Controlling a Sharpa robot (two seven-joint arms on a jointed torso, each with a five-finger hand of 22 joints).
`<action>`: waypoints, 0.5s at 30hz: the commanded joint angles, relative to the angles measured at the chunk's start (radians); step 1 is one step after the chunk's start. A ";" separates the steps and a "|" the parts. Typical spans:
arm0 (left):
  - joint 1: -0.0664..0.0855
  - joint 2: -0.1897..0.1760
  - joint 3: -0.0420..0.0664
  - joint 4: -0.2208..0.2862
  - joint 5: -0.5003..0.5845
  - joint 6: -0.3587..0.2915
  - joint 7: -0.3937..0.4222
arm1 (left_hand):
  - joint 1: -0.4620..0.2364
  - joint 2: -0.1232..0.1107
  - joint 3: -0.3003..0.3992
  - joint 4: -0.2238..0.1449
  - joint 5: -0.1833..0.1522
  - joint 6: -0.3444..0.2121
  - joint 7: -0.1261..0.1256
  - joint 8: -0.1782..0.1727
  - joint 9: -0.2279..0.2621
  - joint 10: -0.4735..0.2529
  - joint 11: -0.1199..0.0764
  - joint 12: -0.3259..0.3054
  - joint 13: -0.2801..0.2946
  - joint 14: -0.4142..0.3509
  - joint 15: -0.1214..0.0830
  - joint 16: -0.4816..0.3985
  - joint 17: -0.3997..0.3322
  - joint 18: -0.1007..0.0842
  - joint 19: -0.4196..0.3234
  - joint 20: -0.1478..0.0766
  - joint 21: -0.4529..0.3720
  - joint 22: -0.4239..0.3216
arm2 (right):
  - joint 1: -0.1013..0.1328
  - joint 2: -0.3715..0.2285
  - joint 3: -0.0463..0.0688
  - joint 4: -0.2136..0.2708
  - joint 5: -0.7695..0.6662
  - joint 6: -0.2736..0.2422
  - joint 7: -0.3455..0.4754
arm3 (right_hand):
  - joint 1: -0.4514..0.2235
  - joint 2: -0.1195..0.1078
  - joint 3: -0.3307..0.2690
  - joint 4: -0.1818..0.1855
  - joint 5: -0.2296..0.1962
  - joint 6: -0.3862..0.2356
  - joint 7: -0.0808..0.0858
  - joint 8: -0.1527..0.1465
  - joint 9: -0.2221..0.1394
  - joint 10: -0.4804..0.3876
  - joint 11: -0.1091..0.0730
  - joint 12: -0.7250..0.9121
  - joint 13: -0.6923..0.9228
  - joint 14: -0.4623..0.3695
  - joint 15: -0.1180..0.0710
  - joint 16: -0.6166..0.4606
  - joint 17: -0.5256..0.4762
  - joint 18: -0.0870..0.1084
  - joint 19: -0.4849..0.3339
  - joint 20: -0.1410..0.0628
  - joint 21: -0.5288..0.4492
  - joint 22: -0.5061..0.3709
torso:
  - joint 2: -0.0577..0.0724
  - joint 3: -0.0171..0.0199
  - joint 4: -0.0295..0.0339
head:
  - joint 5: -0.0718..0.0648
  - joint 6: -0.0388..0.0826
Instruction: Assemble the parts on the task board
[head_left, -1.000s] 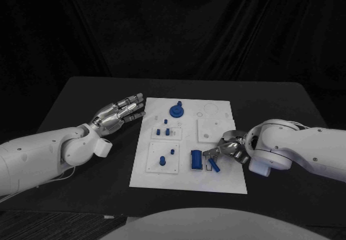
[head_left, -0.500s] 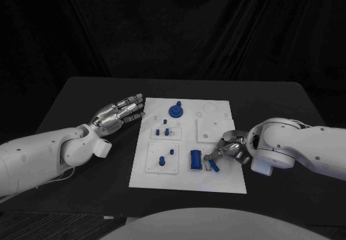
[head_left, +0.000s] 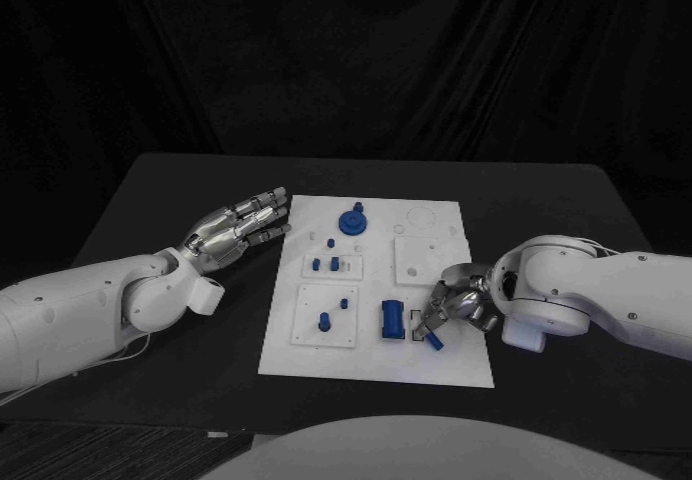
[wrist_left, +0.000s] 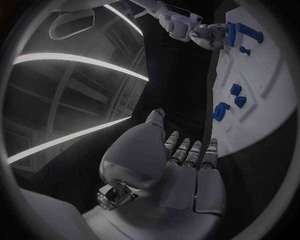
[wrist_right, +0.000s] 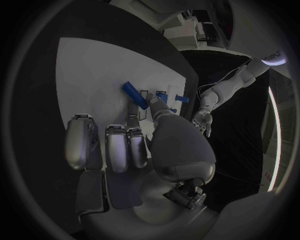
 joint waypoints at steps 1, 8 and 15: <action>-0.001 0.001 0.001 0.002 0.006 0.013 0.010 | 0.000 0.007 0.006 -0.003 0.004 -0.001 0.008 0.004 0.001 -0.002 -0.002 0.006 0.000 0.002 0.008 0.004 0.001 0.010 0.005 0.002 0.004 -0.001 | -0.007 0.005 -0.007 -0.002 -0.009 0.021 -0.017 | 0.012 0.007 0.000 -0.010 0.009 -0.033 0.041 0.014 -0.125 0.105 0.002 0.003 0.263 0.065 0.007 -0.001 0.057 0.004 0.008 0.007 0.002 0.183 | 0.000 -0.0001 0.0001 | -0.001 0.000; -0.002 0.002 0.001 0.001 0.006 0.016 0.009 | 0.001 0.009 0.007 -0.004 0.006 -0.002 0.008 0.003 0.001 -0.002 -0.002 0.006 0.000 0.002 0.008 0.004 0.001 0.010 0.005 0.002 0.004 -0.001 | -0.007 0.012 -0.007 -0.004 -0.009 -0.011 -0.017 | 0.009 0.030 0.012 -0.023 0.187 0.016 0.019 0.068 -0.120 0.105 -0.017 0.003 0.263 0.068 -0.007 0.004 0.071 0.004 0.011 -0.006 0.007 0.186 | 0.000 -0.0002 -0.0002 | 0.001 0.000; -0.003 0.004 0.001 -0.002 0.006 0.020 0.006 | 0.004 0.013 0.010 -0.006 0.008 0.002 0.010 0.004 0.002 -0.002 -0.002 0.007 0.000 0.002 0.008 0.004 0.001 0.010 0.006 0.002 0.005 0.000 | -0.007 0.014 -0.007 -0.005 -0.009 -0.047 -0.011 | 0.007 0.047 0.071 -0.048 0.358 0.079 -0.010 0.125 -0.103 0.105 -0.043 0.003 0.263 0.068 -0.029 0.004 0.073 0.003 0.014 -0.024 0.011 0.187 | 0.000 -0.0001 -0.0002 | 0.001 0.000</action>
